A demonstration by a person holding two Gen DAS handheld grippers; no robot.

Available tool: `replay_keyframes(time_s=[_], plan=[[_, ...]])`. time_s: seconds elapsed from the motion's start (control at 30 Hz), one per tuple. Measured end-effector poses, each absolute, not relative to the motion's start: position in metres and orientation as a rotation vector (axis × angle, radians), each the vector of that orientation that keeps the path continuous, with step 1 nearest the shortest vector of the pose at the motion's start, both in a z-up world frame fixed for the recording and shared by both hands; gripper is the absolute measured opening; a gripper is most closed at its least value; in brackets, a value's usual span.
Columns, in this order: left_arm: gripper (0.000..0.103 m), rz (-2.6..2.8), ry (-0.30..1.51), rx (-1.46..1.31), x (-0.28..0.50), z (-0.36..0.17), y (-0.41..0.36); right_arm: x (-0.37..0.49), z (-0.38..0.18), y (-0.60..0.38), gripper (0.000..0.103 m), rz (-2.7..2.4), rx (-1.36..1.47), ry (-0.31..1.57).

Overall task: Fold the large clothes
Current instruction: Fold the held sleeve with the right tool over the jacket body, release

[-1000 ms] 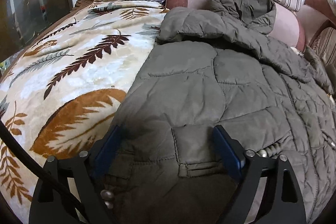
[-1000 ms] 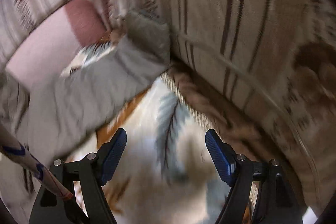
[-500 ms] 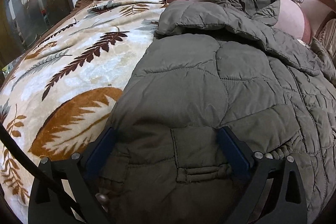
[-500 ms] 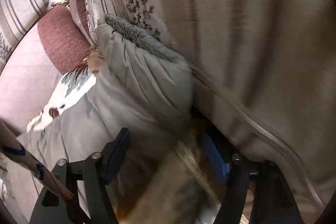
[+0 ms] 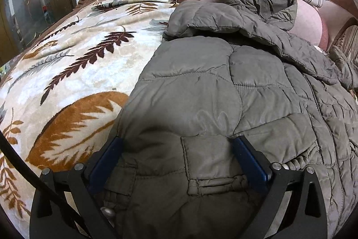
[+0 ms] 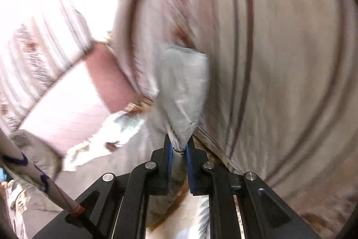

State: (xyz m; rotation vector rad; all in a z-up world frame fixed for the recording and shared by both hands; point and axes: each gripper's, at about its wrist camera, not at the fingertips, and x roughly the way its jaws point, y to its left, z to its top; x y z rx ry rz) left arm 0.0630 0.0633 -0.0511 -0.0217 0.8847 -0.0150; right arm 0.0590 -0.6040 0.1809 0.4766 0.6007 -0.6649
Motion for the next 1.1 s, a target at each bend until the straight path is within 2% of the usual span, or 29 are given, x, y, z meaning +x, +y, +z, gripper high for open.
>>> replay_keyframes(time_s=[0.13,0.27,0.53,0.67,0.8,1.1], plan=[[0.1,-0.04,0.873,-0.047,0.059,-0.05,0.067,0.063,0.228,-0.53,0.011,-0.547,0.393,0.572],[0.1,-0.074,0.857,-0.092,0.055,-0.048,0.073,0.08,0.247,-0.446,0.011,-0.4,0.349,0.583],[0.1,-0.095,0.846,-0.122,0.052,-0.047,0.078,0.14,0.226,-0.27,0.01,-0.092,0.24,0.674],[0.1,-0.097,0.847,-0.127,0.052,-0.046,0.078,0.161,0.191,-0.189,0.01,0.052,0.209,0.754],[0.1,-0.101,0.85,-0.132,0.052,-0.046,0.079,0.194,0.132,-0.12,0.01,0.12,0.151,0.867],[0.101,-0.101,0.858,-0.13,0.054,-0.046,0.079,0.233,0.022,-0.062,0.011,0.147,0.052,1.061]])
